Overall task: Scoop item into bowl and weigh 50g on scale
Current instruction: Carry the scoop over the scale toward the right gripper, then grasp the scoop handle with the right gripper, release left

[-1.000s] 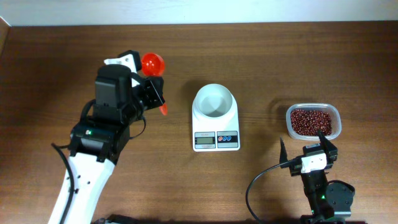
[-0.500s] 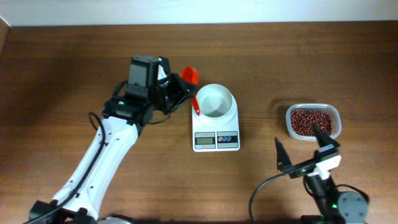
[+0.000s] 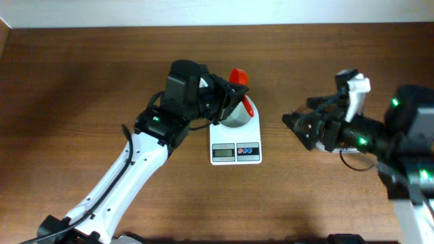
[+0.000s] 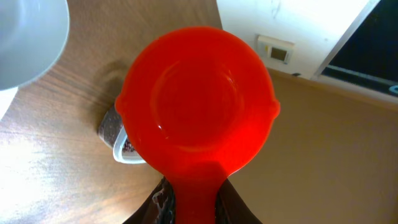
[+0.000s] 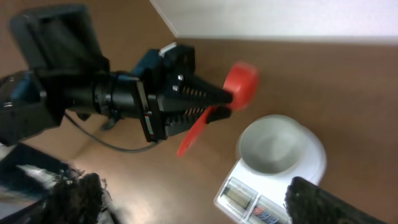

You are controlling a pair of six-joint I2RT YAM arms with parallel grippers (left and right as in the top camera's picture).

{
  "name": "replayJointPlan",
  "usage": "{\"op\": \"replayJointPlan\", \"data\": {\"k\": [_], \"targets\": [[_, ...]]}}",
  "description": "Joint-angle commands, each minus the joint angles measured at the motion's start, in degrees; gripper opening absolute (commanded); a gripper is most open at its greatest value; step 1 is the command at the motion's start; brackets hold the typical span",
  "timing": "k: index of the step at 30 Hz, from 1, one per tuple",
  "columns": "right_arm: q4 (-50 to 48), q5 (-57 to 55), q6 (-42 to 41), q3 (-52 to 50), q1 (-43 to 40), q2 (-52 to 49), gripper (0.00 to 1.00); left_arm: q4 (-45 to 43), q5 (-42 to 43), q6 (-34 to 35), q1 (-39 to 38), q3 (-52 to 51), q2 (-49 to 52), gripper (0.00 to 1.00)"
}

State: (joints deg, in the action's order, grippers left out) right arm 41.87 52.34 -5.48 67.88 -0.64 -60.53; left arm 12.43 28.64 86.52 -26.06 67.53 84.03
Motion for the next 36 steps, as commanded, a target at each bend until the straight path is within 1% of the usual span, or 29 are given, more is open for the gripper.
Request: {"op": "replayJointPlan", "data": {"k": [1, 2, 3, 4, 6, 7, 8, 9, 10, 12, 13, 15, 19, 20, 21, 22, 23, 25, 27, 28, 29, 31, 34, 35, 36], "targets": [[2.25, 3.72, -3.89, 0.92, 0.76, -5.14, 0.82, -0.15, -2.62, 1.27, -0.74, 0.83, 0.2, 0.0], [2.64, -0.28, -6.49, 0.92, 1.68, -6.38, 0.83, -0.15, -3.3, 1.27, -0.74, 0.83, 0.2, 0.0], [2.58, -3.67, -7.23, 0.92, 2.91, -7.39, 0.97, -0.17, -4.09, 1.27, -0.79, 0.83, 0.2, 0.0], [0.7, -3.96, -7.41, 0.92, 3.65, -8.46, 0.99, -0.2, -4.39, 1.27, -0.79, 0.83, 0.2, 0.0], [-2.25, -1.29, -11.19, 0.92, 3.78, -10.47, 0.99, -0.17, -4.46, 1.27, -0.79, 0.83, 0.28, 0.0], [-3.76, 0.26, -11.34, 0.92, 3.85, -11.34, 0.76, 0.07, -4.48, 1.22, -0.79, 0.83, 0.28, 0.0], [-4.33, 0.31, -11.34, 0.92, 4.57, -11.98, 0.54, 0.04, -4.55, 1.22, -0.79, 0.83, 0.33, 0.0], [-4.39, -0.22, -11.39, 0.92, 5.62, -12.28, 0.43, 0.02, -4.55, 1.25, -0.79, 0.83, 0.37, 0.0], [-4.39, -2.21, -11.56, 0.92, 7.34, -12.39, 0.4, 0.04, -5.16, 1.27, -0.79, 0.83, 0.42, 0.0], [-4.5, -7.41, -12.15, 0.92, 11.04, -12.46, 0.41, 0.02, -7.48, 1.29, -0.79, 0.83, 0.52, 0.0], [-4.92, -12.02, -13.62, 0.92, 14.05, -12.48, 0.44, 0.02, -7.5, 1.29, -1.01, 0.83, 0.63, 0.0], [-7.15, -16.61, -14.71, 0.92, 18.08, -12.5, 0.46, 0.04, -7.56, 1.29, -1.95, 0.83, 0.63, 0.0], [-10.97, -21.88, -14.95, 0.92, 23.23, -12.94, 0.52, 0.2, -8.39, 1.31, -3.85, 0.83, 0.68, 0.0], [-11.28, -23.04, -14.95, 0.92, 24.15, -13.2, 0.51, 0.02, -8.46, 1.31, -4.2, 0.83, 0.68, 0.0], [-11.06, -26.16, -14.95, 0.92, 25.03, -13.46, 0.45, 0.0, -8.52, 1.33, -4.28, 0.83, 0.68, 0.0], [-10.67, -29.42, -14.95, 0.92, 25.57, -13.81, 0.43, 0.02, -8.5, 1.33, -4.26, 0.83, 0.68, 0.0], [-10.69, -31.5, -14.95, 0.92, 25.81, -14.27, 0.43, 0.04, -8.15, 1.33, -4.26, 0.83, 0.68, 0.0], [-10.93, -32.09, -14.95, 0.92, 25.81, -14.99, 0.4, 0.0, -6.32, 1.33, -4.26, 0.83, 0.68, 0.0], [-11.28, -32.09, -14.95, 0.92, 25.81, -15.78, 0.29, 0.02, -5.73, 1.31, -4.26, 0.83, 0.68, 0.02], [-11.28, -32.09, -14.93, 0.92, 25.81, -15.89, 0.25, 0.02, -5.73, 1.31, -4.26, 0.83, 0.68, 0.02], [-11.32, -32.11, -14.93, 0.92, 25.75, -15.91, 0.25, 0.02, -5.7, 1.31, -4.28, 0.83, 0.68, 0.02], [-11.3, -34.03, -14.95, 0.92, 25.75, -15.91, 0.16, 0.02, -5.7, 1.31, -4.26, 0.83, 0.68, 0.02], [-10.95, -34.18, -14.95, 0.92, 25.75, -15.91, 0.16, 0.0, -5.49, 1.31, -4.26, 0.83, 0.68, 0.02], [-11.02, -34.23, -14.95, 0.92, 25.75, -15.91, 0.13, 0.02, -5.49, 1.31, -4.28, 0.83, 0.68, 0.03], [-11.3, -35.08, -14.95, 0.92, 25.75, -15.91, 0.09, 0.02, -5.49, 1.31, -4.26, 0.83, 0.68, 0.04]]}}
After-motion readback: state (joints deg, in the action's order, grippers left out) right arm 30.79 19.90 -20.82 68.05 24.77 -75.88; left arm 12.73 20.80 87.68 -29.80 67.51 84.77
